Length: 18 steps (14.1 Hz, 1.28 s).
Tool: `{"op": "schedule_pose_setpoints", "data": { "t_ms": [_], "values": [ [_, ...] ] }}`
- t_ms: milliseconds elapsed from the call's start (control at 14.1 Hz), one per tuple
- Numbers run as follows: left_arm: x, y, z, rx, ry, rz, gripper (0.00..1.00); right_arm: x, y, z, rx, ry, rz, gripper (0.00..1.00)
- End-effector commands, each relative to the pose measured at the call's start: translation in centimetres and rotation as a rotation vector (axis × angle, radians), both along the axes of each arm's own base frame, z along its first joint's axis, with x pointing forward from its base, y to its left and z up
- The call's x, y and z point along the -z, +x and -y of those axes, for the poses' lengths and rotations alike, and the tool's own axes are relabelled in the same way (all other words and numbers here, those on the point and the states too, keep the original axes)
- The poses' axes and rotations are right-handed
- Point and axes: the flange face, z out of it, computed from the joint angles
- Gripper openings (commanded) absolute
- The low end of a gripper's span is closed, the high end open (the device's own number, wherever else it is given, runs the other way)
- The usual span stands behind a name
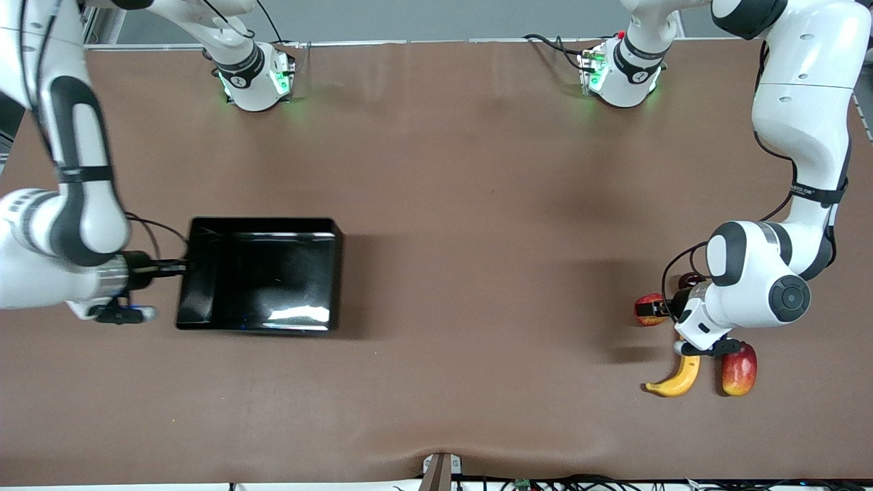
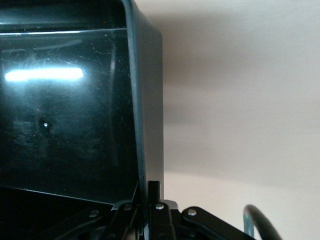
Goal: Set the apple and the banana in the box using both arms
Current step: 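Grasp the red-yellow apple with the left gripper while the right gripper pushes the tray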
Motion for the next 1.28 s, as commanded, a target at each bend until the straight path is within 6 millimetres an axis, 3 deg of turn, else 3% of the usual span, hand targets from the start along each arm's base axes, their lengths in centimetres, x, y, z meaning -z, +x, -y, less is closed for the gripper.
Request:
{"op": "schedule_pose_setpoints", "data": {
  "t_ms": [0,283,354,496,567,709,850,992,1134,1205],
  "values": [
    [0.4,-0.2,0.1,-0.02,-0.009,0.005,0.97,-2.5,-0.2,-8.3,-0.029,0.007,0.007,0.0],
    [0.8,-0.1,0.0,-0.022,-0.011,0.012,0.57,-2.3,-0.7,-17.4,0.035,-0.014,0.028,0.0],
    [0.6,0.0,0.0,-0.024,-0.01,0.02,0.45,-1.8,-1.0,-19.6,0.038,0.015,0.027,0.0],
    [0.2,0.1,-0.2,-0.023,-0.01,0.026,0.07,-0.7,-1.3,-23.3,0.068,0.044,0.042,0.0],
    [-0.1,0.2,-0.2,-0.021,-0.01,0.031,0.0,-0.2,-1.6,-25.2,0.081,0.032,0.057,0.0],
    [-0.9,0.4,-0.1,-0.018,-0.008,0.044,0.0,1.7,-2.2,-28.9,0.089,0.02,0.087,0.0],
    [-3.5,0.6,0.1,-0.016,-0.005,0.074,0.0,4.0,-2.9,-31.6,0.114,0.026,0.086,0.0],
    [-6.6,0.8,2.2,0.009,-0.02,0.116,0.0,5.2,-3.3,-34.3,0.088,0.028,0.102,0.0],
    [-9.6,0.8,3.7,0.021,-0.027,0.153,0.0,6.0,-3.5,-35.3,0.127,0.011,0.097,0.0],
    [-10.9,0.6,4.8,0.022,-0.033,0.163,0.0,6.2,-3.7,-35.7,0.134,0.009,0.094,0.17]
  ]
}}
